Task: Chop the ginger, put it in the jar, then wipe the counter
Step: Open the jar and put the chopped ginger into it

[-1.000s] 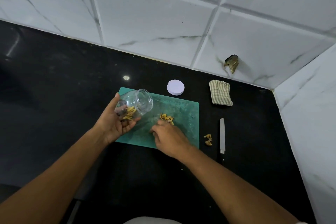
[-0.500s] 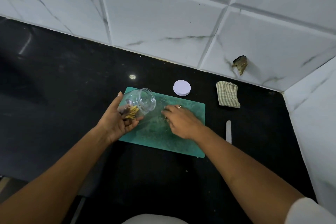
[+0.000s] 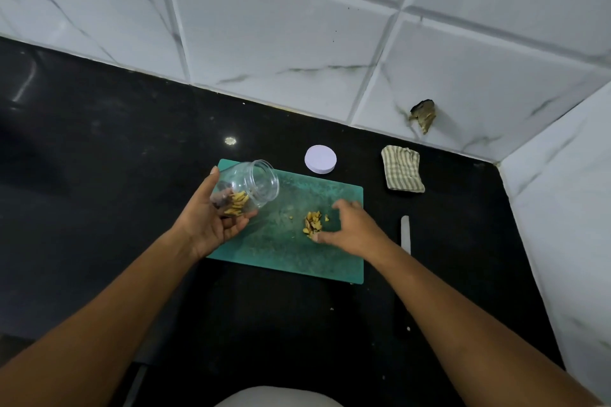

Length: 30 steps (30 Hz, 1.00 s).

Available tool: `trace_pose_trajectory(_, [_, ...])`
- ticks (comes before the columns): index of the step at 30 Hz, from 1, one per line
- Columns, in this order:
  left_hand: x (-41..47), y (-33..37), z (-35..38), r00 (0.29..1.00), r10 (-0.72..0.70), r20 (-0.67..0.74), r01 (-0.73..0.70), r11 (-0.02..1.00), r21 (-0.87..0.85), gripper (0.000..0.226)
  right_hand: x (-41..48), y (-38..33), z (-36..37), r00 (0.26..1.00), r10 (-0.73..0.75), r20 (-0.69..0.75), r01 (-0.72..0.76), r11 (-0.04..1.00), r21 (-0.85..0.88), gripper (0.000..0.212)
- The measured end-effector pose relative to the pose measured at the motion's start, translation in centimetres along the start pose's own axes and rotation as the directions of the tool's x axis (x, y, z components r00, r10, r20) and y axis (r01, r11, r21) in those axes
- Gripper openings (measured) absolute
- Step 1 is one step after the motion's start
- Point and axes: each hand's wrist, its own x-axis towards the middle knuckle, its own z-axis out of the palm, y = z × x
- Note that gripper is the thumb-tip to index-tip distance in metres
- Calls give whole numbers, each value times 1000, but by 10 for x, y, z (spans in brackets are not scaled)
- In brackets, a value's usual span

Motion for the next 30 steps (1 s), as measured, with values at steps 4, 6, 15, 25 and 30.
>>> trace_pose_trajectory(4, [0, -3, 1, 1000, 1, 0, -1, 1000, 10, 82, 5, -18, 6, 997, -67, 26, 69, 994, -88, 90])
trace_pose_trajectory(6, [0, -5, 0, 1000, 3, 1, -3, 1000, 17, 82, 10, -27, 8, 997, -80, 17, 82, 987, -138, 76])
trace_pose_trajectory(15, [1, -5, -9, 1000, -4, -1, 4, 1000, 3, 86, 22, -33, 10, 984, -171, -52, 163, 978, -129, 18])
trace_pose_trajectory(25, [2, -8, -2, 1000, 0, 7, 0, 1000, 19, 84, 24, -44, 18, 991, -94, -99, 78, 985, -156, 20])
trace_pose_trajectory(30, [1, -9, -2, 1000, 2, 8, -2, 999, 35, 90, 25, -39, 20, 993, 9, -118, -3, 999, 46, 18])
